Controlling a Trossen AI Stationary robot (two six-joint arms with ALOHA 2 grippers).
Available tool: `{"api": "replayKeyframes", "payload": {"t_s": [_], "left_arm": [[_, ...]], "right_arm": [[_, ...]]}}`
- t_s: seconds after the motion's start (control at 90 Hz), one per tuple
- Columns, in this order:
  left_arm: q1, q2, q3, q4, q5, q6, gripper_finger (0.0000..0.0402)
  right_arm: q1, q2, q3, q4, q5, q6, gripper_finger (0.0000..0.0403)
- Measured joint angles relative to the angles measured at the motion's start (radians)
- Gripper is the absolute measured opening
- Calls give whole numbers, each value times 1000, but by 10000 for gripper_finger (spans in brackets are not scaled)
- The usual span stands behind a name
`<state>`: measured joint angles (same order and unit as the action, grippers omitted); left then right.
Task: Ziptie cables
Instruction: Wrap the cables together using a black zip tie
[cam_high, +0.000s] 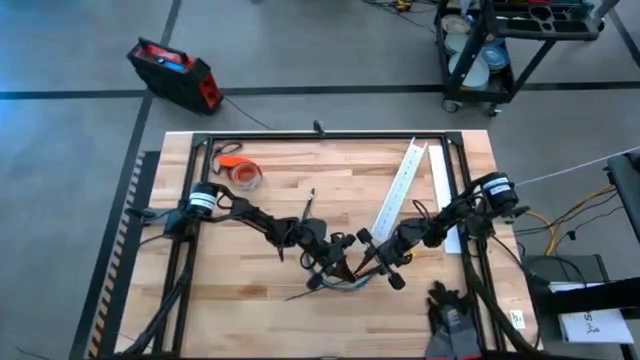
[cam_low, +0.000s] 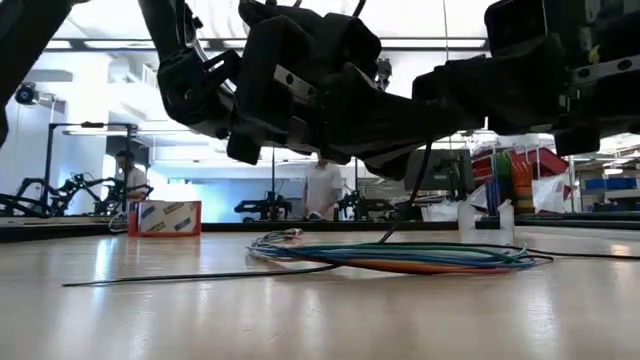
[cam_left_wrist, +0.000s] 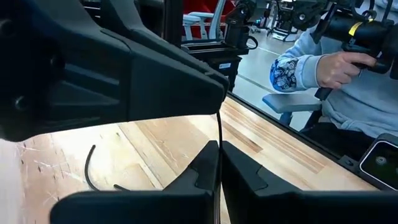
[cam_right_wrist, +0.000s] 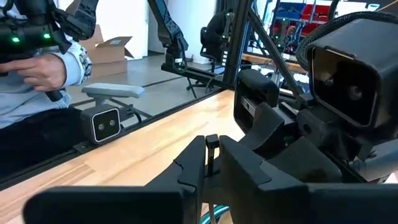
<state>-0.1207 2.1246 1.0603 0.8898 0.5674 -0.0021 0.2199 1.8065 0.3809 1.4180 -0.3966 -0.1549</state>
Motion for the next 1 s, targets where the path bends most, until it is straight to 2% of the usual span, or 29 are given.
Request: {"api": "replayKeyframes", "payload": {"t_s": [0.222, 0.622, 1.0], "left_arm": [[0, 0, 0, -2, 0, -1, 0], [0, 0, 0, -2, -1, -8, 0], [0, 0, 0, -6, -6, -8, 0]], "right_arm": [[0, 0, 2, -6, 4, 4, 26], [0, 0, 2, -14, 5, 4, 54], [0, 1, 5, -22, 5, 6, 13]]}}
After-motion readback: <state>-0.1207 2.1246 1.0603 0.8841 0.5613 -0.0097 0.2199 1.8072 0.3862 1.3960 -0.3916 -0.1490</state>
